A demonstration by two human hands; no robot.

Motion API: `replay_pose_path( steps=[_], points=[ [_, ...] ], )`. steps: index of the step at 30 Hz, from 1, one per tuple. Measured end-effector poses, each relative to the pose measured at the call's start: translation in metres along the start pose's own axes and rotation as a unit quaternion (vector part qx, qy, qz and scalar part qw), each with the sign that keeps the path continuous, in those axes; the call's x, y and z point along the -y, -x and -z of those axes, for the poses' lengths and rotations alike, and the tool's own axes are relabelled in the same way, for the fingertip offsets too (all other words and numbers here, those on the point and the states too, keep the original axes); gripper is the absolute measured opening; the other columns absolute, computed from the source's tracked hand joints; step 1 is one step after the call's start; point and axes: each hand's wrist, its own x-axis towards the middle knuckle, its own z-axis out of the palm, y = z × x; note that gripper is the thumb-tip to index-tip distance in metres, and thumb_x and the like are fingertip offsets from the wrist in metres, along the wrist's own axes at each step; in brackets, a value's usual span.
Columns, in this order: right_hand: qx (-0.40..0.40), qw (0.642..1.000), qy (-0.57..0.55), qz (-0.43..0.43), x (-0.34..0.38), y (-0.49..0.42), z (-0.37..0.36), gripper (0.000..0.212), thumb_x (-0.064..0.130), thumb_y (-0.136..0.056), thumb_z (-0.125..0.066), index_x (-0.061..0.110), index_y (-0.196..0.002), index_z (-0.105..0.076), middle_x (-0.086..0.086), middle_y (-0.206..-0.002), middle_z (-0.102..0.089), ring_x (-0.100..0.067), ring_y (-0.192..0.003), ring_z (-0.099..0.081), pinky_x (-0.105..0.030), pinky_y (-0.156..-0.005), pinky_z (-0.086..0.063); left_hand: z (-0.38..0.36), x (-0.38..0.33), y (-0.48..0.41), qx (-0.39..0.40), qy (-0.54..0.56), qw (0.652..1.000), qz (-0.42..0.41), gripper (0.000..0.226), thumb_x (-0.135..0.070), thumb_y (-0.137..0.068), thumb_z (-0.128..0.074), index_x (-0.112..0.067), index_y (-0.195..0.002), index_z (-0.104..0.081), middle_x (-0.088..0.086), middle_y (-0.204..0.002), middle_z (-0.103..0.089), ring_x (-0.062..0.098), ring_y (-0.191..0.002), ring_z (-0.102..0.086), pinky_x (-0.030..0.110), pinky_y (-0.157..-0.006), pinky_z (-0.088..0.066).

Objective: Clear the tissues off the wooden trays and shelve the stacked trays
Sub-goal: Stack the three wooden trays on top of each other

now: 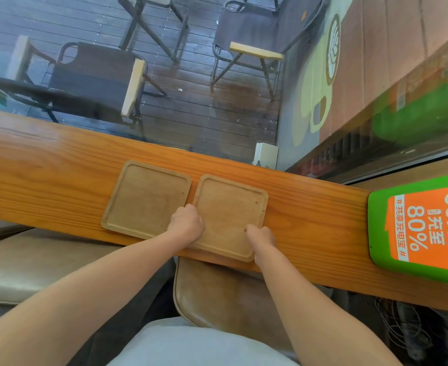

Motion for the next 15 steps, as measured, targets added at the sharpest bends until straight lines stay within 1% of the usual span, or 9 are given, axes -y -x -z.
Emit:
replay_pose_path(
  steps=[3, 4, 5, 7, 9, 10, 12, 14, 15],
  points=[
    [0.032, 0.998, -0.053, -0.016, 0.000, -0.002, 0.002, 0.066, 0.037, -0.095, -0.055, 0.009, -0.152, -0.036, -0.010, -0.158, -0.035, -0.035, -0.138, -0.041, -0.046, -0.110, -0.039, -0.002, 0.000, -0.002, 0.005, 0.074, 0.997, 0.037, 0.028, -0.030, -0.095, -0.048, -0.004, -0.093, -0.059, 0.014, -0.094, -0.063, 0.028, -0.079, -0.062, 0.037, -0.071, -0.056],
    [0.038, 0.997, -0.070, -0.021, 0.000, -0.004, 0.005, 0.069, 0.039, -0.094, -0.056, 0.009, -0.153, -0.035, -0.009, -0.159, -0.034, -0.034, -0.140, -0.039, -0.046, -0.112, -0.038, -0.002, 0.000, -0.004, 0.010, 0.101, 0.994, 0.052, 0.034, -0.034, -0.095, -0.049, -0.002, -0.095, -0.061, 0.012, -0.092, -0.063, 0.026, -0.077, -0.061, 0.036, -0.070, -0.055],
    [0.043, 0.995, -0.082, -0.024, 0.000, -0.006, 0.008, 0.072, 0.042, -0.093, -0.058, 0.009, -0.153, -0.034, -0.009, -0.161, -0.032, -0.034, -0.142, -0.037, -0.047, -0.114, -0.036, -0.001, 0.000, -0.006, 0.017, 0.126, 0.990, 0.068, 0.042, -0.039, -0.095, -0.048, 0.000, -0.102, -0.062, 0.011, -0.094, -0.062, 0.025, -0.078, -0.060, 0.034, -0.070, -0.053],
    [0.052, 0.994, -0.091, -0.024, 0.000, -0.014, 0.011, 0.077, 0.050, -0.094, -0.055, 0.009, -0.155, -0.031, -0.010, -0.163, -0.029, -0.034, -0.147, -0.031, -0.051, -0.119, -0.030, -0.001, -0.002, -0.009, 0.028, 0.170, 0.980, 0.103, 0.058, -0.048, -0.097, -0.043, 0.003, -0.121, -0.058, 0.014, -0.107, -0.061, 0.027, -0.088, -0.057, 0.034, -0.076, -0.048],
    [0.041, 0.997, -0.067, -0.024, 0.001, -0.020, 0.014, 0.079, 0.057, -0.099, -0.042, 0.007, -0.158, -0.023, -0.010, -0.166, -0.023, -0.033, -0.150, -0.024, -0.051, -0.121, -0.026, -0.001, -0.005, -0.010, 0.043, 0.194, 0.971, 0.133, 0.071, -0.055, -0.098, -0.034, 0.004, -0.134, -0.050, 0.022, -0.130, -0.055, 0.035, -0.110, -0.055, 0.040, -0.093, -0.047],
    [0.031, 0.998, -0.053, -0.025, 0.001, -0.022, 0.016, 0.080, 0.058, -0.101, -0.034, 0.006, -0.159, -0.016, -0.010, -0.167, -0.020, -0.033, -0.151, -0.023, -0.050, -0.121, -0.025, -0.003, -0.006, -0.010, 0.055, 0.198, 0.969, 0.139, 0.075, -0.057, -0.099, -0.028, 0.004, -0.139, -0.046, 0.024, -0.139, -0.050, 0.037, -0.121, -0.051, 0.045, -0.102, -0.043],
    [0.019, 0.998, -0.052, -0.035, 0.003, -0.025, 0.019, 0.081, 0.059, -0.101, -0.028, 0.008, -0.159, -0.005, -0.011, -0.166, -0.022, -0.035, -0.149, -0.027, -0.047, -0.119, -0.029, -0.008, -0.006, -0.010, 0.081, 0.229, 0.959, 0.146, 0.075, -0.057, -0.100, -0.022, 0.001, -0.147, -0.035, 0.022, -0.149, -0.040, 0.037, -0.134, -0.041, 0.050, -0.110, -0.036],
    [0.031, 0.996, -0.070, -0.046, 0.002, -0.025, 0.022, 0.079, 0.059, -0.101, -0.030, 0.010, -0.160, -0.010, -0.011, -0.162, -0.030, -0.036, -0.144, -0.035, -0.048, -0.117, -0.034, -0.011, -0.004, -0.009, 0.101, 0.295, 0.940, 0.140, 0.070, -0.053, -0.102, -0.024, -0.005, -0.153, -0.024, 0.018, -0.154, -0.034, 0.035, -0.140, -0.035, 0.050, -0.114, -0.032],
    [0.042, 0.995, -0.078, -0.046, 0.000, -0.026, 0.022, 0.077, 0.058, -0.101, -0.031, 0.011, -0.159, -0.014, -0.011, -0.161, -0.034, -0.036, -0.143, -0.037, -0.049, -0.116, -0.035, -0.012, -0.002, -0.010, 0.109, 0.320, 0.932, 0.131, 0.069, -0.052, -0.102, -0.026, -0.006, -0.153, -0.023, 0.016, -0.155, -0.033, 0.034, -0.140, -0.034, 0.050, -0.114, -0.031]
  ],
)
